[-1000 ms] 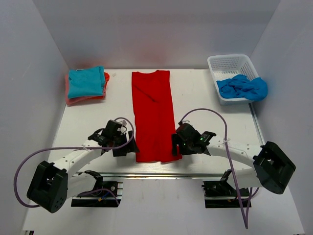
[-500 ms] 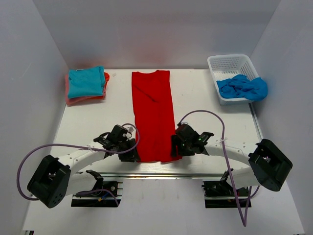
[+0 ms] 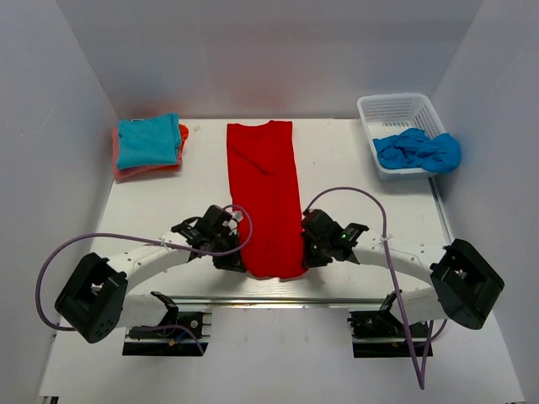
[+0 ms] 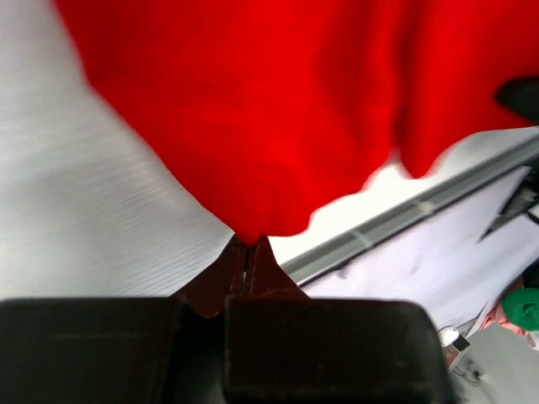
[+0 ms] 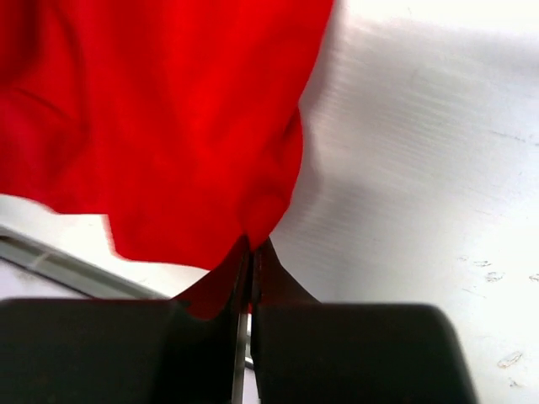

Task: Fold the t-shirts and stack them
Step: Grab the bottom of the folded rectangular tshirt with both arms, then fold the folded rectangular tshirt in 1/3 of the way

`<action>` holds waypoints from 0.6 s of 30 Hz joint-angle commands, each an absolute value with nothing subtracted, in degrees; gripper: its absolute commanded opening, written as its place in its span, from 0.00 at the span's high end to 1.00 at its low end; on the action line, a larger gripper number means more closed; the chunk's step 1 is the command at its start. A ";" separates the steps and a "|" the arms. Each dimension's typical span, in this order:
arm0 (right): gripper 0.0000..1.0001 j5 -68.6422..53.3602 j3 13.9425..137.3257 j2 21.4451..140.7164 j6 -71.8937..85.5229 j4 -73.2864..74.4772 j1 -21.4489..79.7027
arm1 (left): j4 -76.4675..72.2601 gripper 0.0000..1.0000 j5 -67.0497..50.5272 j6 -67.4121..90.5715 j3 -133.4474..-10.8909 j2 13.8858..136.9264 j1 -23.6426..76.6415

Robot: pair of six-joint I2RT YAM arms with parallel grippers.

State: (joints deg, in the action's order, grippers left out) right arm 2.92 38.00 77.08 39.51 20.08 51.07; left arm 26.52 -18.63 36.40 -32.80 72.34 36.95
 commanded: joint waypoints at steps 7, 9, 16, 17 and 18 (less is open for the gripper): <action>1.00 7.29 53.08 83.13 35.68 25.49 47.73 | 31.38 1.00 -12.40 32.78 -48.15 77.33 34.98; 1.00 7.99 57.37 85.42 35.16 25.40 45.46 | 31.38 1.00 -10.22 32.78 -52.44 80.32 33.40; 1.00 9.67 71.94 94.29 29.81 26.01 39.04 | 25.49 1.00 -8.17 33.49 -60.63 86.29 26.46; 1.00 9.84 73.37 95.18 29.27 26.02 38.50 | 25.49 1.00 -8.17 33.49 -62.30 87.09 25.15; 1.00 9.15 75.91 97.01 28.40 26.10 38.24 | 24.10 1.00 -8.87 32.70 -63.10 87.80 24.53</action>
